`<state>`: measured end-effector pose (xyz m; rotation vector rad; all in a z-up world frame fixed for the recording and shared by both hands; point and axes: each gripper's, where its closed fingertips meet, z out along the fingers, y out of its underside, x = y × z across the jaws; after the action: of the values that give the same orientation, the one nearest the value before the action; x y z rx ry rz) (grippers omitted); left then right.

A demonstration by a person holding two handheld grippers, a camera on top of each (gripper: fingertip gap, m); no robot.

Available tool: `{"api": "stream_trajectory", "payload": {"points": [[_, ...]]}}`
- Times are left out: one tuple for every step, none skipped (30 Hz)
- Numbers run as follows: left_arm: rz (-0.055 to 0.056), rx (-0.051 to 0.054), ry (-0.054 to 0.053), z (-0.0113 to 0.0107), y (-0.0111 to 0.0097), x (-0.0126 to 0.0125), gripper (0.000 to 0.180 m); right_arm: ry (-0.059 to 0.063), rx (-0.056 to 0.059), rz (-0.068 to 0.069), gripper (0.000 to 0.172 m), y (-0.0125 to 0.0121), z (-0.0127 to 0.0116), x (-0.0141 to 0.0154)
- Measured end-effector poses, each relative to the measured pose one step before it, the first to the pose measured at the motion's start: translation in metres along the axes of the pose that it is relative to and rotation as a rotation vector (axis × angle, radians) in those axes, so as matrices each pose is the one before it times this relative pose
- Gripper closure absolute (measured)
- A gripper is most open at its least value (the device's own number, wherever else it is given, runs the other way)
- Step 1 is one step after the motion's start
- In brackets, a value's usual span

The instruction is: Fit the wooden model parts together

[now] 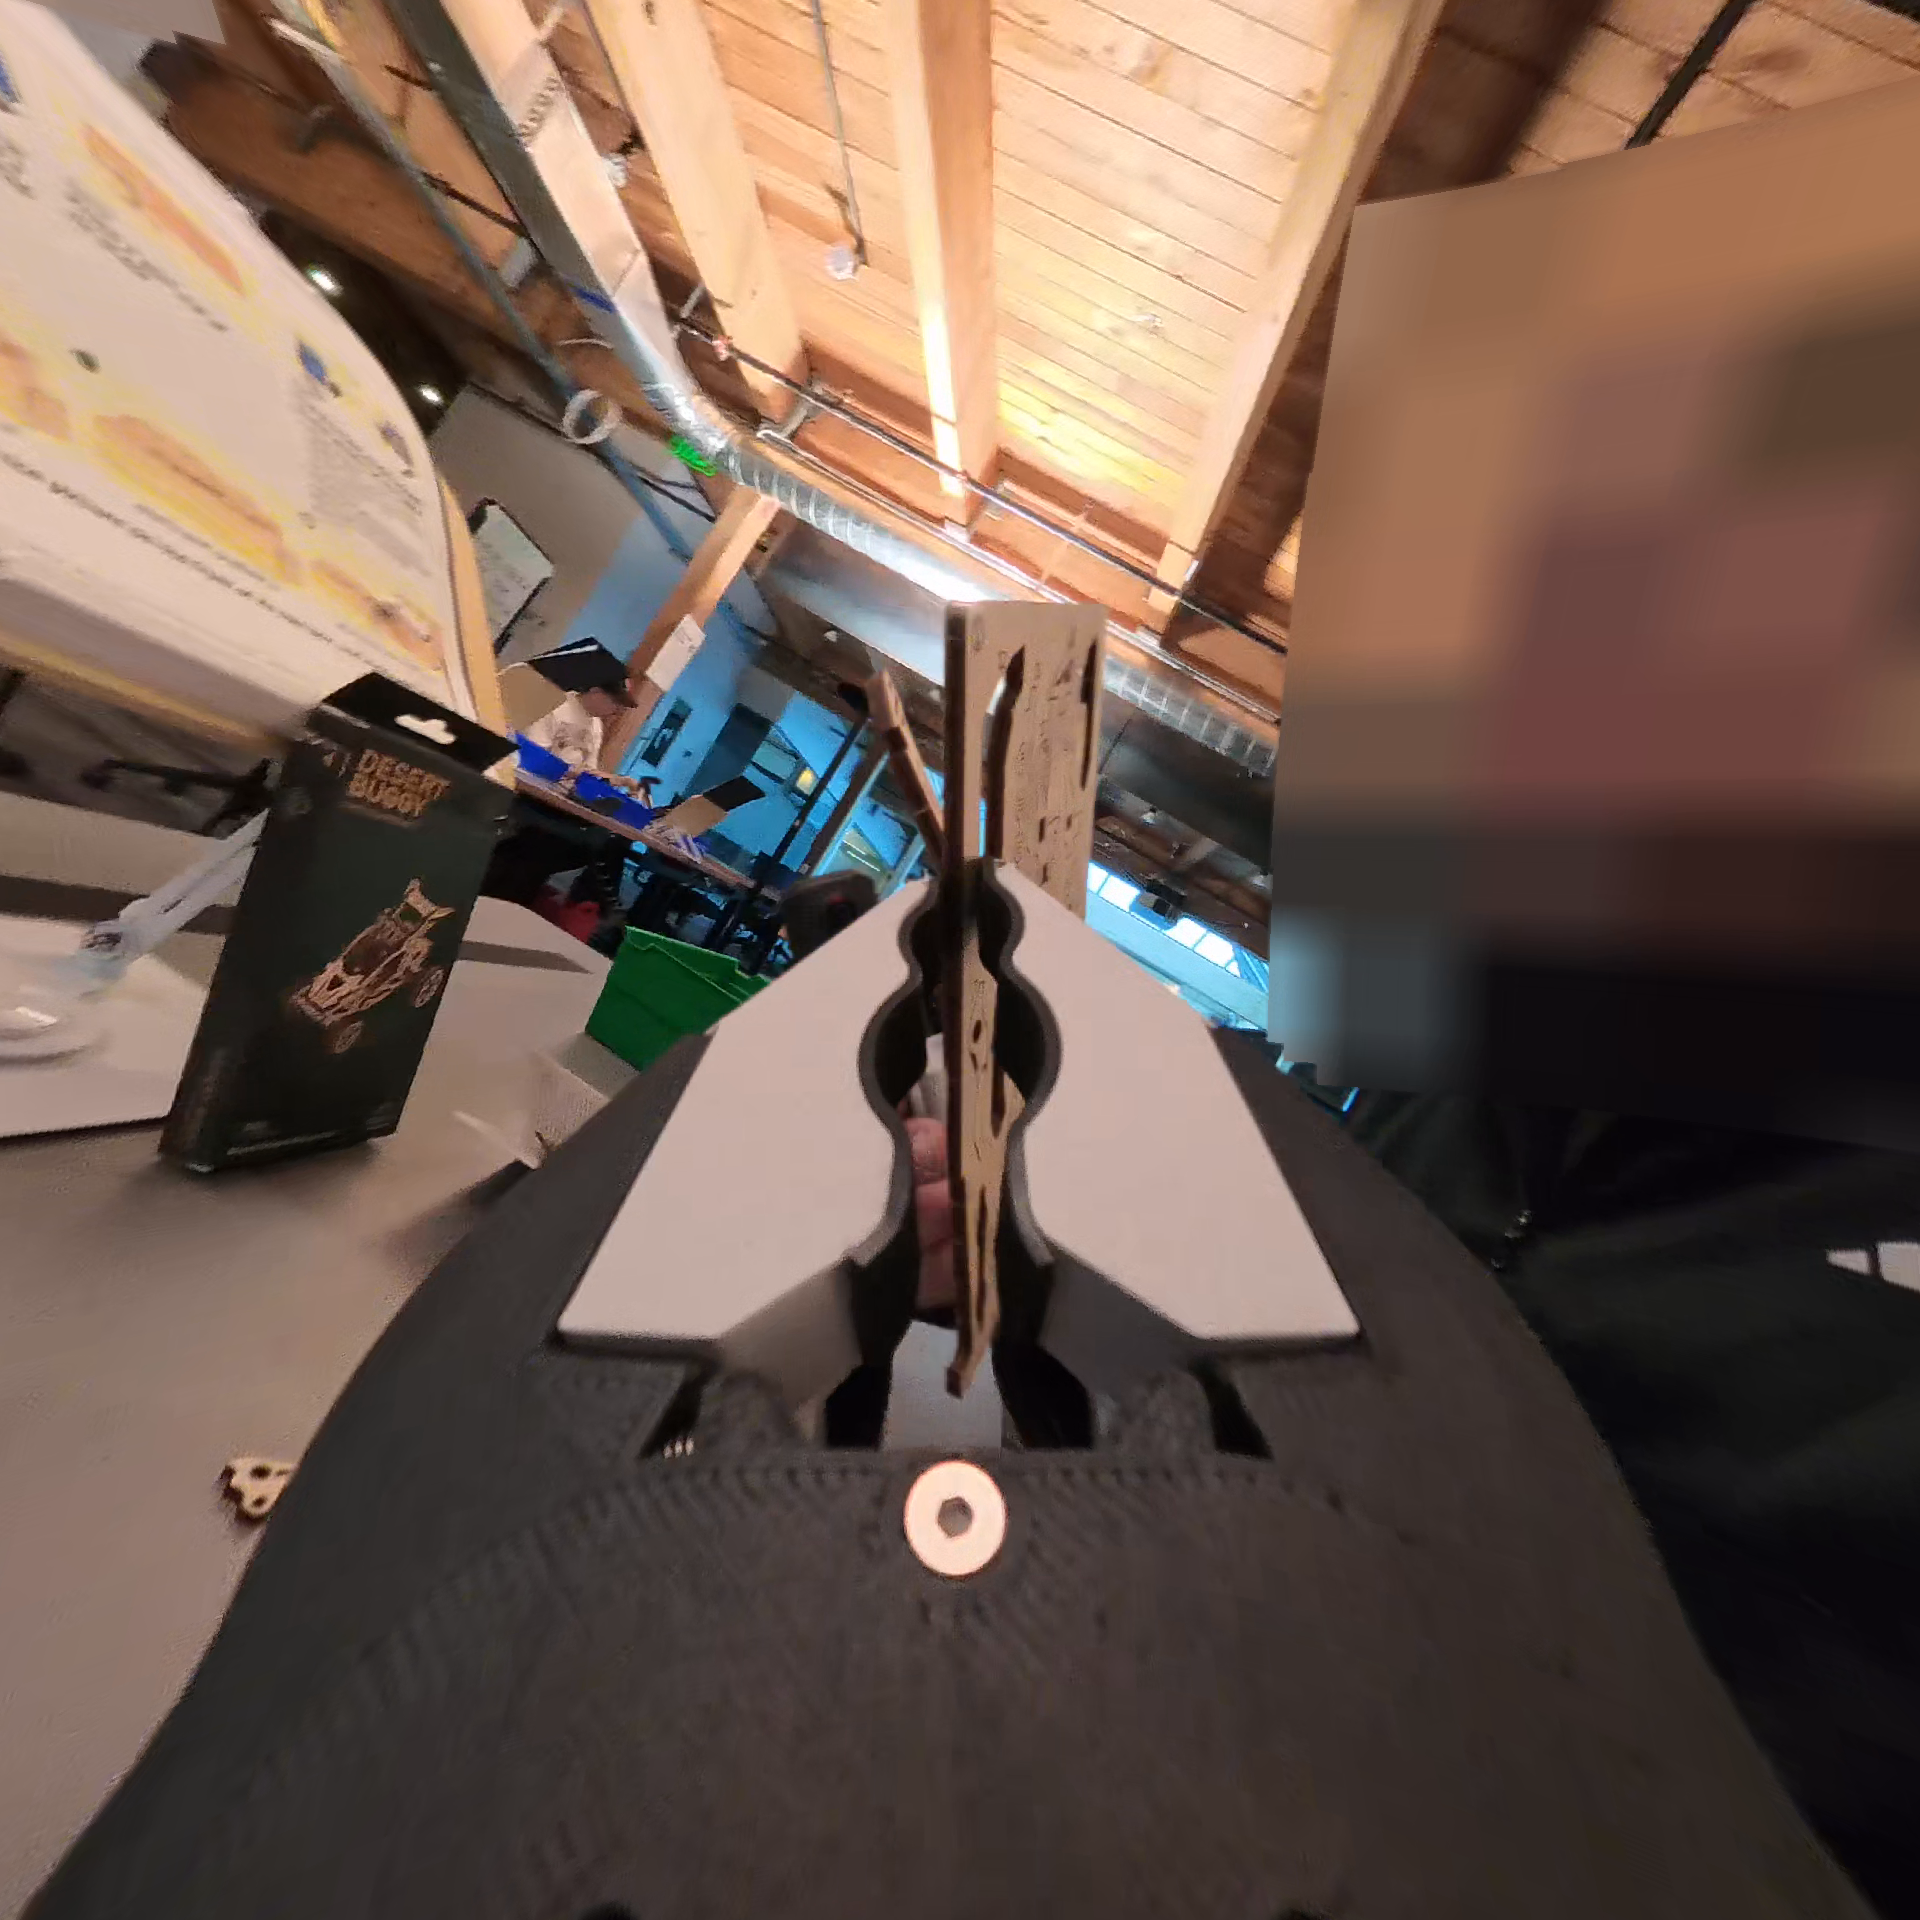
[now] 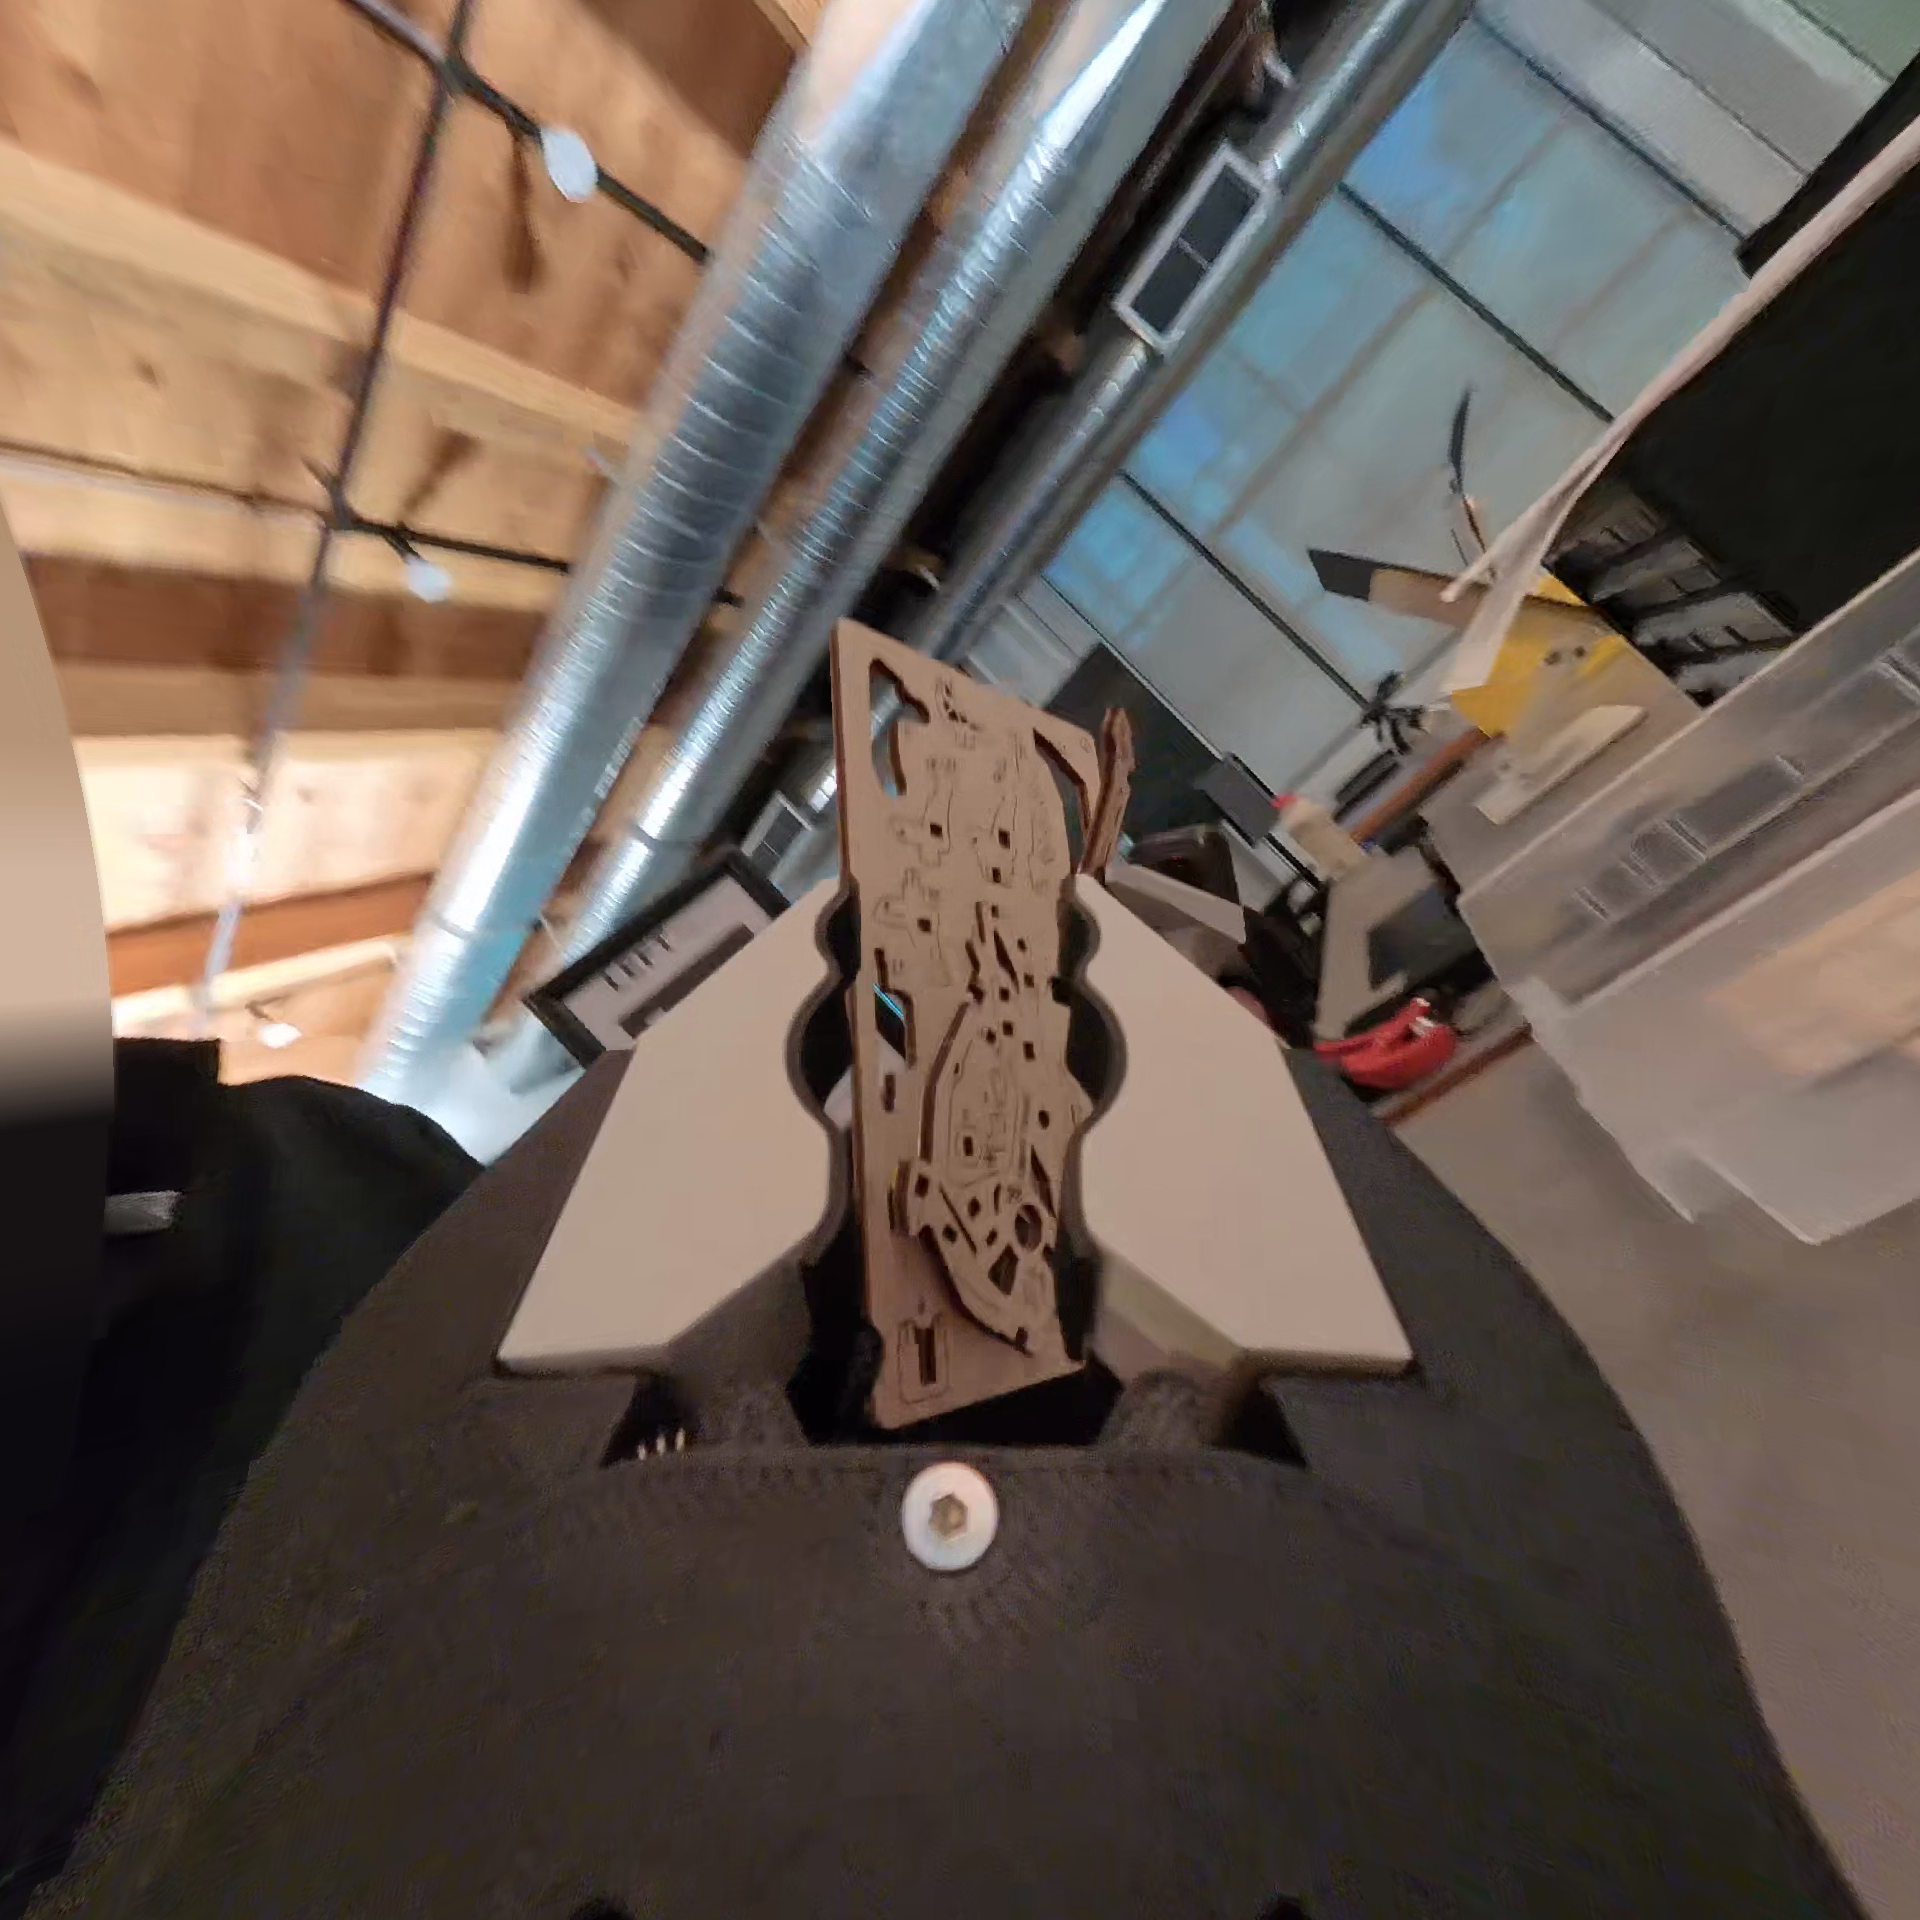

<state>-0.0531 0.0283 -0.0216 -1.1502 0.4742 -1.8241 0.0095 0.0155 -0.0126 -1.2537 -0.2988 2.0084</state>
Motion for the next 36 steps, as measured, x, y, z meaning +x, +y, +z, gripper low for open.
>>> {"api": "stream_trajectory", "payload": {"points": [[0.0102, -0.0068, 0.0237, 0.00022, -0.00004, 0.00344, 0.178, -0.0061, 0.0204, 0.0073, 0.137, -0.00307, -0.00274, 0.00108], [-0.002, -0.0103, 0.0428, 0.00082, 0.00049, 0.00548, 0.178, 0.0235, 0.0026, -0.0021, 0.139, -0.00054, -0.0009, 0.00442], [-0.0022, -0.0151, 0.0437, 0.00148, 0.00147, 0.00533, 0.178, 0.0297, -0.0175, -0.0091, 0.14, 0.00306, 0.00136, 0.00449], [0.0031, -0.0108, 0.0316, 0.00144, 0.001, 0.00339, 0.178, 0.0157, -0.0278, -0.007, 0.139, 0.00486, 0.00333, 0.0019], [-0.0004, -0.0089, 0.0241, 0.00114, 0.00103, 0.00175, 0.178, 0.0446, -0.0283, -0.0111, 0.138, 0.005, 0.00426, 0.00574], [0.0004, -0.0144, 0.006, 0.00125, 0.00204, -0.00105, 0.178, 0.0603, -0.0302, -0.0216, 0.135, 0.00524, 0.00476, 0.0075], [0.0036, -0.0161, -0.0052, 0.00119, 0.00249, -0.0023, 0.178, 0.0259, -0.0243, -0.0173, 0.135, 0.00459, 0.00545, 0.00214], [0.0102, -0.0124, -0.0049, 0.00124, 0.00181, -0.00123, 0.178, 0.0176, -0.013, -0.0036, 0.134, 0.00312, 0.00499, 0.0011], [0.0047, -0.0187, -0.0058, 0.00109, 0.0027, -0.001, 0.178, 0.0225, -0.004, 0.0034, 0.133, 0.00151, 0.00417, 0.00242], [-0.005, -0.0349, -0.0208, 0.00121, 0.00474, -0.00374, 0.178, 0.015, 0.0066, 0.0044, 0.132, -0.00037, 0.0029, 0.00247], [-0.0086, -0.0357, -0.0329, 0.00078, 0.00491, -0.00598, 0.177, 0.0081, 0.0095, 0.0066, 0.132, -0.00083, 0.00184, 0.00309], [-0.0067, -0.0161, -0.013, 0.00016, 0.00218, -0.00264, 0.177, 0.009, 0.0049, 0.0097, 0.134, -0.00008, 0.00129, 0.00456], [-0.0096, -0.0152, -0.013, -0.00032, 0.0022, -0.00273, 0.178, -0.0071, -0.0031, 0.0159, 0.135, 0.00101, 0.00118, 0.00291], [-0.0182, -0.0066, -0.0223, -0.00106, 0.00074, -0.00448, 0.177, 0.0004, 0.0059, 0.0121, 0.137, -0.0003, 0.00027, 0.00387], [-0.0186, -0.0039, -0.0313, -0.00178, 0.00066, -0.00615, 0.177, 0.0205, 0.0092, -0.0042, 0.138, -0.00076, -0.00019, 0.006], [-0.0183, -0.0012, -0.0245, -0.00189, 0.00071, -0.0056, 0.177, 0.0161, -0.0017, -0.0019, 0.138, 0.00069, 0.00035, 0.00518], [-0.0241, 0.0033, -0.0182, -0.00205, 0.00057, -0.00562, 0.177, 0.0114, -0.0027, 0.0052, 0.139, 0.0008, 0.00046, 0.00421], [-0.03, 0.0105, -0.0316, -0.00236, -0.00039, -0.00829, 0.176, 0.0211, 0.0028, -0.0042, 0.143, 0.00004, 0.00001, 0.00416], [-0.0173, 0.0159, -0.0263, -0.00257, -0.00124, -0.00697, 0.176, 0.0188, -0.003, -0.0172, 0.147, 0.00039, -0.00021, 0.00269], [0.0001, 0.0115, -0.0163, -0.0019, -0.00084, -0.00429, 0.176, 0.0101, -0.004, -0.0152, 0.145, -0.00033, -0.00067, 0.0014], [-0.0149, 0.0025, -0.0342, -0.00146, -0.00006, -0.00703, 0.175, 0.0095, 0.0054, -0.0008, 0.142, -0.00179, -0.0014, 0.00219], [-0.0289, -0.0137, -0.0539, -0.00078, 0.0021, -0.01046, 0.175, 0.0086, -0.0033, 0.003, 0.142, -0.00049, -0.00116, 0.00285], [-0.0051, -0.0166, -0.0167, 0.00046, 0.0029, -0.00371, 0.175, 0.0047, -0.0094, -0.0002, 0.141, 0.00075, -0.00044, 0.00246], [0.0086, 0.0011, 0.0059, 0.0006, 0.00057, 0.00079, 0.175, -0.0022, -0.0018, 0.0023, 0.139, 0.00027, 0.00017, 0.00114], [0.0015, 0.0094, -0.0014, 0.00039, -0.00075, -0.00007, 0.175, -0.0032, 0.0001, 0.0037, 0.137, 0.00046, 0.00091, 0.00026], [-0.0024, 0.0048, -0.0078, 0.00059, -0.00015, -0.0012, 0.175, 0.0095, -0.0036, -0.0056, 0.137, 0.00138, 0.00136, 0.00098], [-0.0036, -0.0045, 0.0007, 0.0011, 0.00146, -0.00056, 0.175, 0.0115, 0.0009, -0.0167, 0.138, 0.00082, 0.00168, -0.00012], [-0.0067, -0.0051, 0.005, 0.00121, 0.00205, -0.00029, 0.175, 0.0099, -0.0019, -0.0147, 0.139, 0.00121, 0.00224, -0.00094], [-0.0134, -0.0015, 0.0039, 0.00139, 0.0021, -0.00068, 0.175, 0.017, -0.0013, -0.0167, 0.137, 0.0013, 0.00244, -0.00002], [-0.0149, 0.0098, 0.0162, 0.00093, 0.00071, 0.00099, 0.175, 0.0206, 0.0004, -0.0264, 0.137, 0.00087, 0.00224, 0.00022], [-0.0188, 0.0214, 0.0214, -0.00018, -0.00092, 0.00116, 0.175, 0.0227, -0.004, -0.0311, 0.138, 0.00081, 0.002, 0.0006], [-0.0257, 0.0269, 0.0154, -0.00082, -0.0015, -0.00029, 0.175, 0.0304, -0.0008, -0.0305, 0.141, -0.00001, 0.00153, 0.00171], [-0.0303, 0.0265, 0.0109, -0.00064, -0.00101, -0.0016, 0.175, 0.033, -0.0039, -0.0307, 0.143, 0.00034, 0.00154, 0.00229], [-0.0262, 0.0284, 0.0244, -0.00058, -0.00079, 0.00039, 0.175, 0.0336, -0.0042, -0.0415, 0.146, 0.00026, 0.00138, 0.00195], [-0.0255, 0.0239, 0.0052, -0.00091, 0.00013, -0.00251, 0.175, 0.0469, -0.0053, -0.0549, 0.148, 0.00016, 0.00084, 0.00301], [-0.0124, 0.0317, 0.0011, -0.00126, -0.0008, -0.00252, 0.175, 0.0426, -0.0003, -0.0517, 0.148, -0.00072, 0.00082, 0.0019]]}}
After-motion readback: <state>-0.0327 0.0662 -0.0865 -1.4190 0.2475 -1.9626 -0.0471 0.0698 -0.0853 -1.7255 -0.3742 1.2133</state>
